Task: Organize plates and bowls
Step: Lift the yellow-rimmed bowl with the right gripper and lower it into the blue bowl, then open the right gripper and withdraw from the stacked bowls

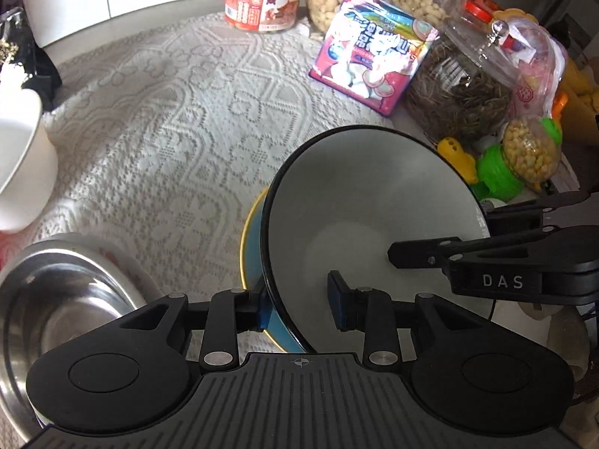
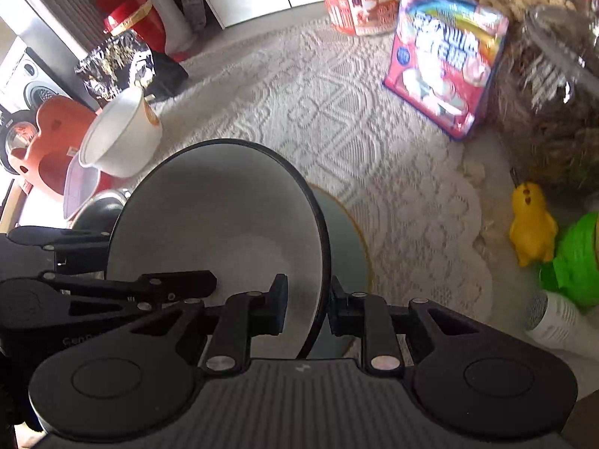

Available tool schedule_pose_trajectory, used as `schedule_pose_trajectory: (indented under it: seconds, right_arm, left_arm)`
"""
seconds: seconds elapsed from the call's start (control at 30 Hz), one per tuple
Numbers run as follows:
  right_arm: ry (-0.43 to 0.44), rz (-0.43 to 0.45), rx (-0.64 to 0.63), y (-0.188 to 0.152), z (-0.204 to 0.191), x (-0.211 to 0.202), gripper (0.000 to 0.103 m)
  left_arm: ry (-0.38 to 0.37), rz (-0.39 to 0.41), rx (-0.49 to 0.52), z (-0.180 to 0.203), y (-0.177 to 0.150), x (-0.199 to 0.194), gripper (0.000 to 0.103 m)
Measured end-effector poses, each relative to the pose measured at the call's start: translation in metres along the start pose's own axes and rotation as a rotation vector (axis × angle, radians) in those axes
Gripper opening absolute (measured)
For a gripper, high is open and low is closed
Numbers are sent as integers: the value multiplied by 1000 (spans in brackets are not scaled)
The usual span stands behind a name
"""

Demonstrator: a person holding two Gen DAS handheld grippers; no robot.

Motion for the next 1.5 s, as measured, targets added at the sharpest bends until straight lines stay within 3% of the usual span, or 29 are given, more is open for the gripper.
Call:
schedule_pose_trajectory:
  seconds: [0.2,0.3,0.83,1.03,1.2,1.5]
  right_arm:
    - [-9,58,-40,2,-4,0,26]
    - [0,54,-46,4,-7,1,31]
    - [30,45,14,0,1,-6,32]
    - [5,70,-1,0,-1,-12,32]
    - [-38,147,-42,4,-5,-30,34]
    - [-120,125,-92,-5,-13,-25,33]
  left_arm:
    - [9,25,36,-2,4,-2,29]
    - [15,29,56,0,1,-4,27]
    - [18,58,58,0,-7,-16,25]
    - [63,84,82,2,-6,-23,27]
    - [81,135,109,7,-3,-39,25]
    - [65,103,83,-2,-13,-35,27]
Point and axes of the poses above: each gripper's, at about its wrist camera, not at the fingertips, and x roughly the way its jaws point, z to its right, y to its top, the point moved 5 cm from there along x, roughly the way its jaws point, and after that the axes turned 7 degrees about -y, right-handed, at the moved point
